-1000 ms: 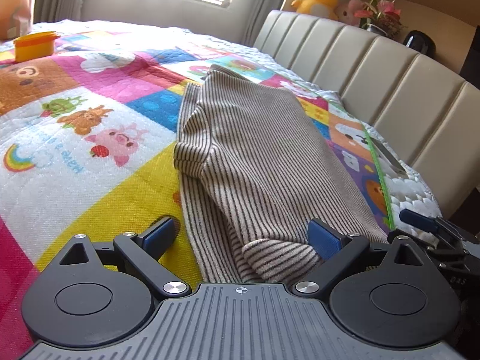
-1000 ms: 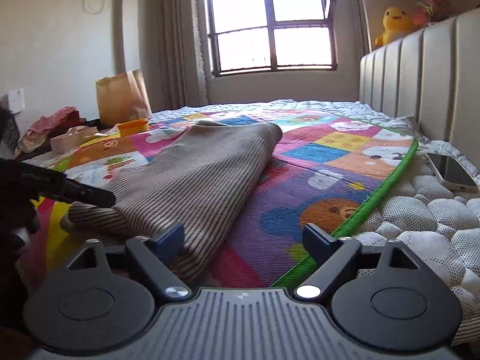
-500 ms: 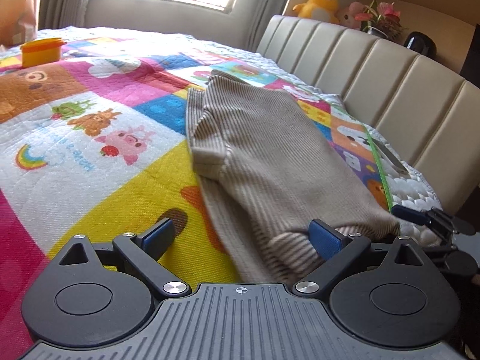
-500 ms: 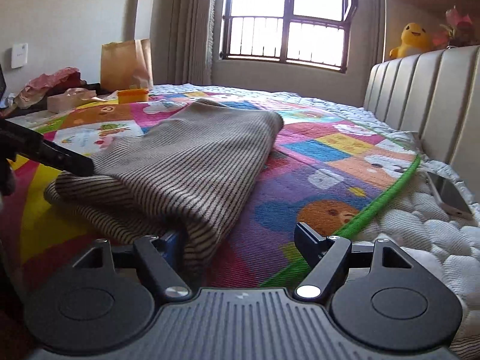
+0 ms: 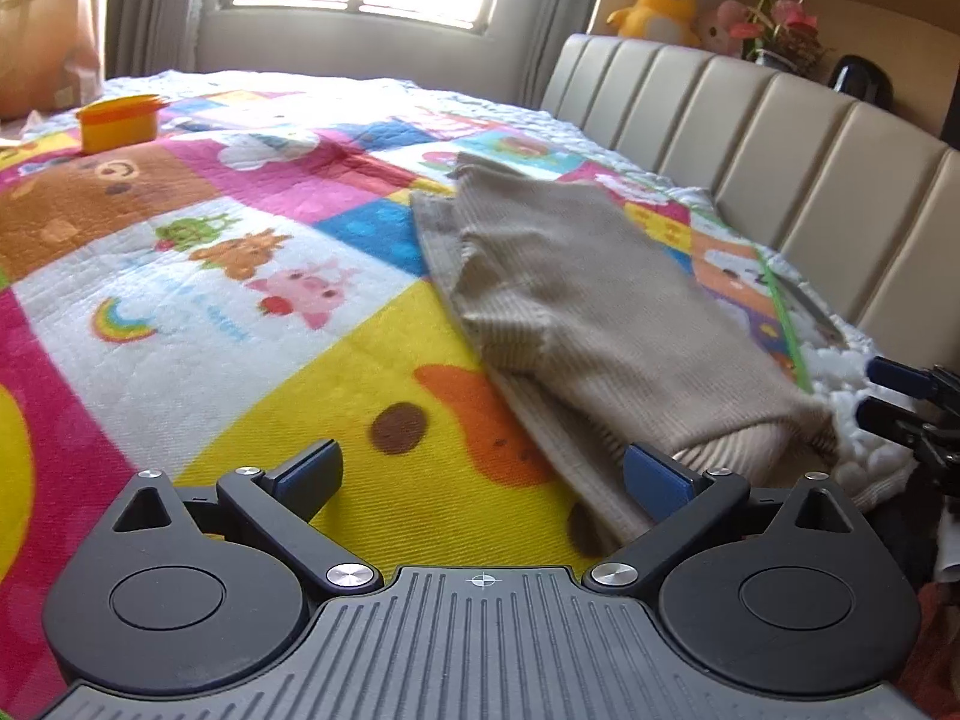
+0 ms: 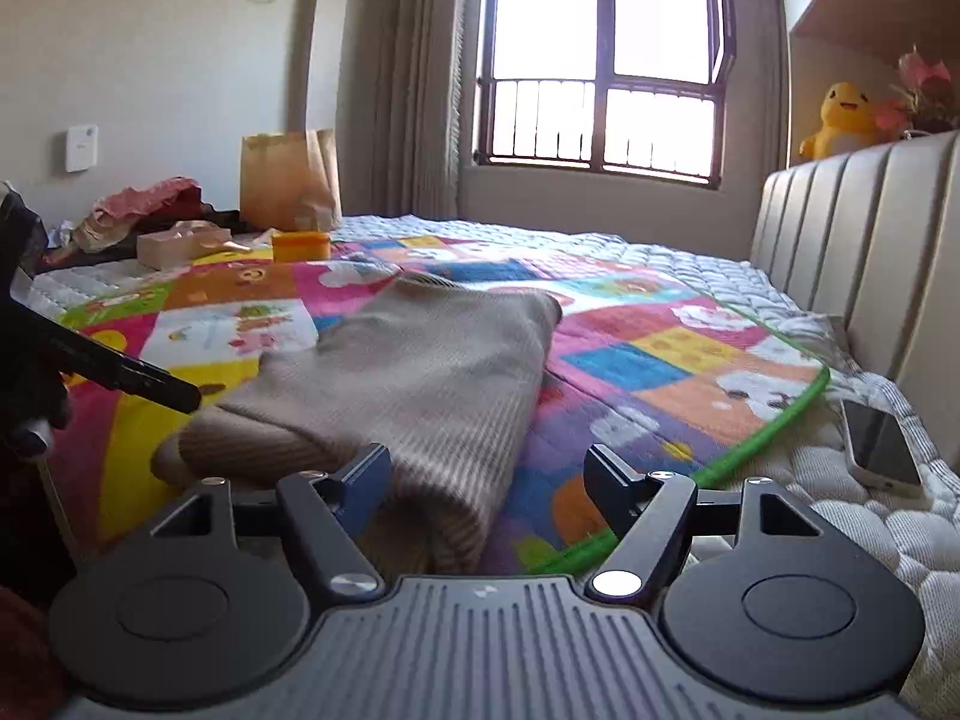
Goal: Fold clothes
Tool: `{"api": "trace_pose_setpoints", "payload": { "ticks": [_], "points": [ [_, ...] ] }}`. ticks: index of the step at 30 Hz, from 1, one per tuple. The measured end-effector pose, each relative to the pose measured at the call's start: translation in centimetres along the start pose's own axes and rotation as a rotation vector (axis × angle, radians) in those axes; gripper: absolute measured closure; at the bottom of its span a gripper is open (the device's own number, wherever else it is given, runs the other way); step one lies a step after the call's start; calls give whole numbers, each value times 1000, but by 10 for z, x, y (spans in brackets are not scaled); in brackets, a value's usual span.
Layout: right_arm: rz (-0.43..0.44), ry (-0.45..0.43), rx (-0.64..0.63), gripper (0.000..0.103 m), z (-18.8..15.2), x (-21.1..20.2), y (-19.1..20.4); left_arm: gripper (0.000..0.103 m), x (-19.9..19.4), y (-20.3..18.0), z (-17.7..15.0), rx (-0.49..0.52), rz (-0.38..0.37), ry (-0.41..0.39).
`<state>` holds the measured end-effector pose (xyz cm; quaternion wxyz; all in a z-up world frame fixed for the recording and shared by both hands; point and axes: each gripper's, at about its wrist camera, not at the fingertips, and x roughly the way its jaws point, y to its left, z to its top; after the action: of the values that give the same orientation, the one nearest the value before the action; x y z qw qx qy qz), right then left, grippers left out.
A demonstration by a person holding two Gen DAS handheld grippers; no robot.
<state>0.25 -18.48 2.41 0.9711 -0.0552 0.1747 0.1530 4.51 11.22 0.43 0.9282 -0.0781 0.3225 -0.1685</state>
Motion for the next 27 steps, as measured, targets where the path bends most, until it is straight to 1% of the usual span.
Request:
{"api": "trace_pose_setpoints", "payload": {
  "ticks": [3, 6, 7, 8, 10, 11, 12, 13, 15, 16, 18, 20, 23, 25, 27],
  "points": [
    [-13, -19, -23, 31, 10, 19, 11, 1, 1, -19, 8, 14, -59, -39],
    [-3, 72, -26, 30, 1, 46, 14, 0, 7, -38, 17, 42, -117, -65],
    [3, 109, -16, 27, -6, 54, 13, 0, 15, -42, 17, 51, -117, -44],
    [6, 120, -1, 23, -10, 55, 11, 0, 23, -46, 17, 60, -112, -15],
    [12, 120, 34, 21, -17, 49, 6, 0, 43, -48, 8, 79, -64, 67],
    [15, 121, 52, 19, -20, 46, 4, 0, 49, -47, 1, 92, -58, 70],
    [12, 127, 37, 18, -24, 43, 3, 0, 48, -46, -3, 106, -63, 58],
    [6, 138, 2, 17, -28, 39, 4, 0, 45, -45, -7, 118, -68, 45],
    [-21, 152, -86, 16, -38, 33, 10, 0, 42, -41, -8, 113, -79, 39],
    [-26, 140, -106, 16, -40, 28, 11, 0, 41, -39, -9, 107, -84, 38],
    [-31, 107, -134, 16, -34, 21, 15, 0, 40, -35, -10, 98, -92, 34],
    [-31, 29, -181, 16, -21, 10, 23, 0, 40, -34, -9, 94, -91, 32],
    [65, -16, -229, 16, -5, 2, 37, 0, 41, -35, -5, 77, -88, 41],
    [114, -4, -273, 16, -4, 7, 52, 0, 41, -33, -3, 60, -94, 45],
    [138, 24, -338, 16, -13, 18, 69, 0, 39, -32, -1, 45, -97, 48]
  ]
}}
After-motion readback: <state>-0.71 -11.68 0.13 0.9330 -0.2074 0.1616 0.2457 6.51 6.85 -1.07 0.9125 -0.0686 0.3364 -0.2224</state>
